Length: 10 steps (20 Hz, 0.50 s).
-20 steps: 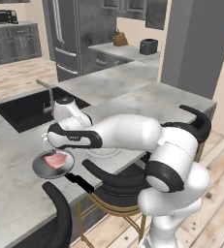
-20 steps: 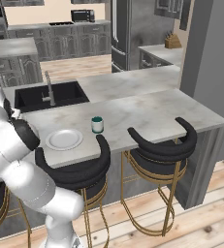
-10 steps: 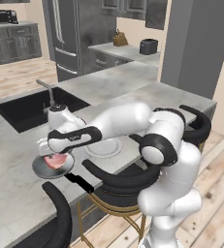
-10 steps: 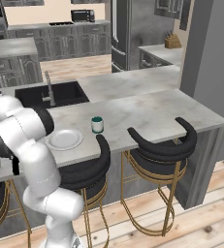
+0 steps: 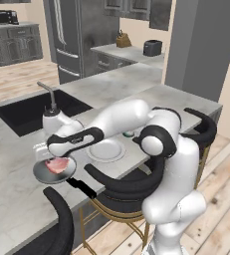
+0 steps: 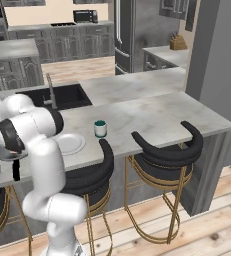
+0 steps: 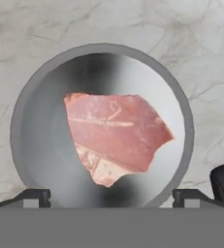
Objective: Pick up the pan with the steak in it and place it on the dining table. Then place the steak on the plate.
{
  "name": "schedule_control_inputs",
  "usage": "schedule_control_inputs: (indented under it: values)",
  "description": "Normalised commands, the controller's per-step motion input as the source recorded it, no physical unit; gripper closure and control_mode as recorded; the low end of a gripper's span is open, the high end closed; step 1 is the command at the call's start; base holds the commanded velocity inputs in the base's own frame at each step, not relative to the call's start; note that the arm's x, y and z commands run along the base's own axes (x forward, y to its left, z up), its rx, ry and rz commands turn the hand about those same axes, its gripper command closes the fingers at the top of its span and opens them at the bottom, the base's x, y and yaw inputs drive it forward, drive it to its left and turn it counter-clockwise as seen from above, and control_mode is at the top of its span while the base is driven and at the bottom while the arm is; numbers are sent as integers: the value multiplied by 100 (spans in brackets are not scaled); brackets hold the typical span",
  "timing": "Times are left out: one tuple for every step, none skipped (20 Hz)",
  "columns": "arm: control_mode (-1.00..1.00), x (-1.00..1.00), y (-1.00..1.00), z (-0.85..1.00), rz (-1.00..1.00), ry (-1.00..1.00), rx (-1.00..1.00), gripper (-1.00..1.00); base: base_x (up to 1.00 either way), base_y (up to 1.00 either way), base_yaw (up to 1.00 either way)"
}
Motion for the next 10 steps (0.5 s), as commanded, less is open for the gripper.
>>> schedule_control_inputs:
  values:
    - [-100,11,11,-39,0,0,-5,-100,0,0,0]
    - [-100,7,10,-41,0,0,-5,-100,0,0,0]
    - [-100,6,10,-36,0,0,-4,-100,0,0,0]
    - [-100,6,9,-33,0,0,-3,-100,0,0,0]
    - [-100,4,10,-31,0,0,-2,-100,0,0,0]
    - [-100,3,11,-29,0,0,-2,-100,0,0,0]
    - [-100,2,11,-29,0,0,-2,-100,0,0,0]
    - [-100,3,11,-25,0,0,-3,-100,0,0,0]
    - [-100,4,9,-21,0,0,-3,-100,0,0,0]
    - [-100,0,3,-11,0,0,-1,-100,0,0,0]
